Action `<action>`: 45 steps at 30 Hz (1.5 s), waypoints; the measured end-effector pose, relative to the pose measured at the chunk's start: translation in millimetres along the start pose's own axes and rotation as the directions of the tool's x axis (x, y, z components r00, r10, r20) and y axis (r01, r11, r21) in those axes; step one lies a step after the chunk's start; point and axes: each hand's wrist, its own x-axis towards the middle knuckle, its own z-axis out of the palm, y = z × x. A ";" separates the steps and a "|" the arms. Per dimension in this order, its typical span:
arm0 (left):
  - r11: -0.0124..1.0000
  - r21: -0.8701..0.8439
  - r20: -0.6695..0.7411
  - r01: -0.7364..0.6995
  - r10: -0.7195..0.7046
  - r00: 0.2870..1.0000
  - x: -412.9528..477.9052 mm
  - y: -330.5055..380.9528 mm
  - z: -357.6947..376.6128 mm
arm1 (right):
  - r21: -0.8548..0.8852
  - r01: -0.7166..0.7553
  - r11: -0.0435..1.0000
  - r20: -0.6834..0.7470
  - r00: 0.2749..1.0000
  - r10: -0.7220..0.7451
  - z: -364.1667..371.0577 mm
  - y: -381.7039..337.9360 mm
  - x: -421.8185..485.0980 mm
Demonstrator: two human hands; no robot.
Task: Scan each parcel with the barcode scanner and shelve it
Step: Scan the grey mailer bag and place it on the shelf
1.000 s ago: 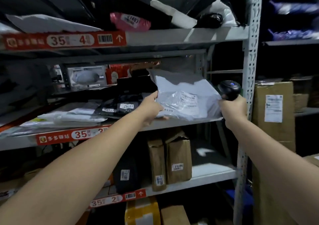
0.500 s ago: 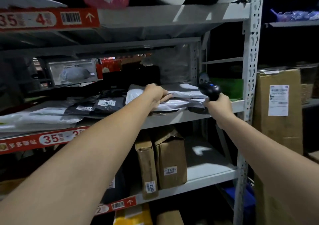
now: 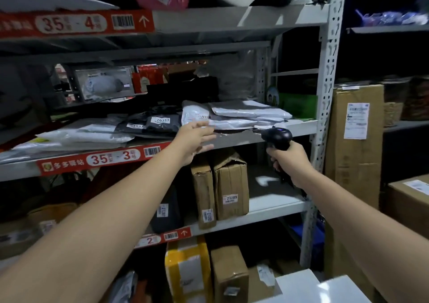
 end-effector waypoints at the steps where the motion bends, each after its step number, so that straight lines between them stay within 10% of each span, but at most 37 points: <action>1: 1.000 0.012 -0.007 0.020 -0.020 1.000 -11.5 -5.6 -6.1 | -0.012 -0.017 1.000 0.015 1.000 0.017 0.0 4.0 -10.8; 15: 0.940 0.250 0.083 0.231 -0.259 0.962 -160.3 -159.8 30.8 | -0.178 -0.254 0.951 0.184 0.940 0.286 -38.6 114.1 -156.6; 38: 0.769 0.392 0.120 0.505 -0.587 0.801 -231.0 -339.1 83.2 | -0.734 -0.426 0.530 -0.047 0.809 0.586 -96.0 333.6 -234.5; 45: 0.736 0.444 0.130 0.511 -0.617 0.776 -239.8 -360.9 79.9 | -0.696 -0.445 0.563 -0.076 0.826 0.559 -97.3 351.0 -245.4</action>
